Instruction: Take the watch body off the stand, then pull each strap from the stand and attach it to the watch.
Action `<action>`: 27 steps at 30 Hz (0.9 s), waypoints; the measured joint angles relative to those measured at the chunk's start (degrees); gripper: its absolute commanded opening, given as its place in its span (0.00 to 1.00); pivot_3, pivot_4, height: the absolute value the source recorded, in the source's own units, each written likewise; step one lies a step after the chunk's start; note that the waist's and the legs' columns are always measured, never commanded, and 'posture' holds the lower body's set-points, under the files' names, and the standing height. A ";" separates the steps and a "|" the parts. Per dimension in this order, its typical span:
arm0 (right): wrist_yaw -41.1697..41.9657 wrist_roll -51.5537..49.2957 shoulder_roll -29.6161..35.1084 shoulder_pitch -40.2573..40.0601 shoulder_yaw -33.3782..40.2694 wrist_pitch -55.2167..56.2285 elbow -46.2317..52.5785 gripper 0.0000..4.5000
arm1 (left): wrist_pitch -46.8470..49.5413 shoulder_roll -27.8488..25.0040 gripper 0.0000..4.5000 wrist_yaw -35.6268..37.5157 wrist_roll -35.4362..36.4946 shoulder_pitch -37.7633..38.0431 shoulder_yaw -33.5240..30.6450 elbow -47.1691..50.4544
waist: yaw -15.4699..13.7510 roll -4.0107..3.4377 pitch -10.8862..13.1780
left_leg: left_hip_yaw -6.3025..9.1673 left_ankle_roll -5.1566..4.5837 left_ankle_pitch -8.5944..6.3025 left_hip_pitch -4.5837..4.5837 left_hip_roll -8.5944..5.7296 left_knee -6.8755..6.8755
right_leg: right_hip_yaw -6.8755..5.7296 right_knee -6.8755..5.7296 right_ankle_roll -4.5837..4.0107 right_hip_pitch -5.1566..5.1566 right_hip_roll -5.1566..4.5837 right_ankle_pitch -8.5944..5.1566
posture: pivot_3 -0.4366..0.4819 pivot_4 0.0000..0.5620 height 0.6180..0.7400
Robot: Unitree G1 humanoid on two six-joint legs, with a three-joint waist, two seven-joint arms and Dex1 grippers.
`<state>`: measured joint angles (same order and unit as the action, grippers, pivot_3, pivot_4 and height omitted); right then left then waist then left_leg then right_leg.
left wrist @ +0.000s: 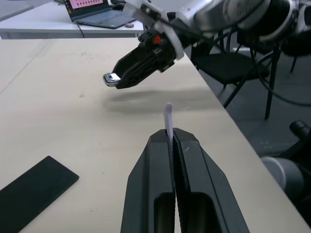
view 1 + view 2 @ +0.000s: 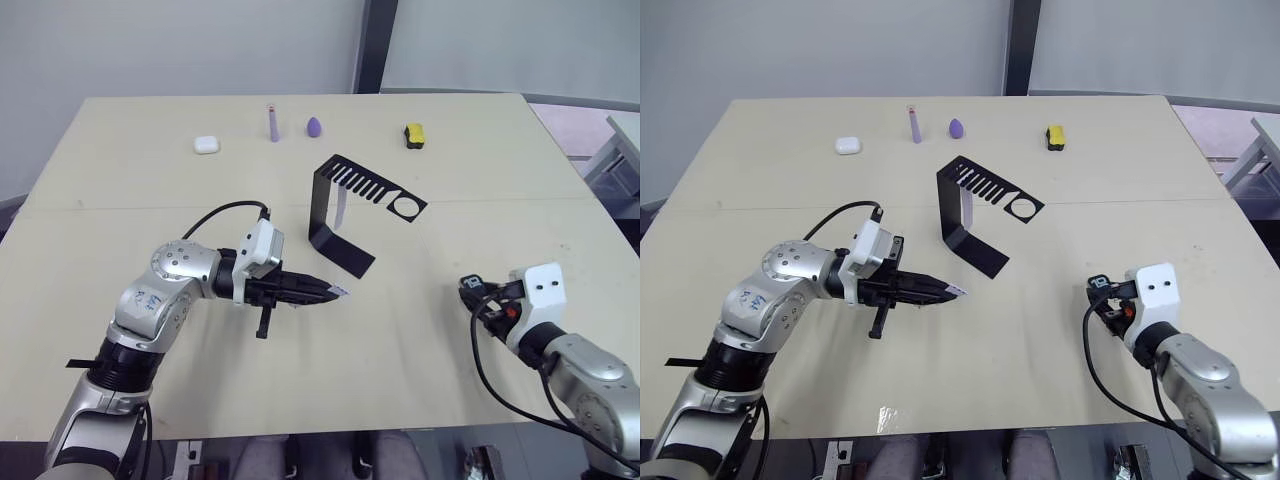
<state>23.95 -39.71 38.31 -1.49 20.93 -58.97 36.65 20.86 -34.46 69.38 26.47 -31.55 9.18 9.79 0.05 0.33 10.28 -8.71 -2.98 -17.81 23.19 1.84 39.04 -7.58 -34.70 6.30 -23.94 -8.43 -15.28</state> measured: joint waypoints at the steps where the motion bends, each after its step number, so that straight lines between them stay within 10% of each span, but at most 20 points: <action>1: 1.22 -3.30 1.83 0.87 0.41 -2.74 1.24 0.34 | -1.16 -0.01 0.00 0.34 -0.56 -0.40 0.13 -0.52 | -0.04 0.00 0.00 | 0.03 -0.01 -0.01 0.00 0.00 0.00 | 0.00 0.13 0.00 0.02 -0.01 0.00 | 0.48 0.27 1.00; 7: 1.92 -24.14 4.50 13.86 -0.46 -15.63 0.09 0.34 | -9.69 2.39 0.00 0.50 -5.17 -2.36 1.05 -3.83 | -0.07 0.01 0.00 | 0.15 -0.08 -0.05 0.00 -0.03 0.02 | 0.03 0.30 0.00 0.13 -0.11 0.00 | 0.48 0.27 1.00; 18: -25.71 -62.92 7.30 20.64 -13.52 -14.43 -16.63 0.34 | -20.04 2.55 0.00 2.32 -11.21 -2.52 3.51 -6.02 | 0.01 0.02 0.01 | 0.07 -0.18 0.00 0.05 -0.09 0.06 | -0.15 0.18 0.09 0.17 -0.11 0.05 | 0.48 0.27 1.00; 27: -30.40 -71.61 11.06 21.61 -20.94 -8.03 -18.93 0.34 | -23.52 2.83 0.00 2.72 -13.13 -2.52 5.05 -6.24 | -0.03 0.02 0.01 | 0.07 -0.18 0.01 0.06 -0.06 0.06 | -0.15 0.19 0.10 0.17 -0.09 0.06 | 0.48 0.27 1.00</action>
<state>-6.45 -111.31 49.37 20.12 -0.01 -67.01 17.72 -2.66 -31.63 72.10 13.34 -34.07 14.24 3.54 0.02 0.34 10.29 -8.63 -3.16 -17.80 23.26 1.78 39.10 -7.73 -34.51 6.40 -23.77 -8.52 -15.22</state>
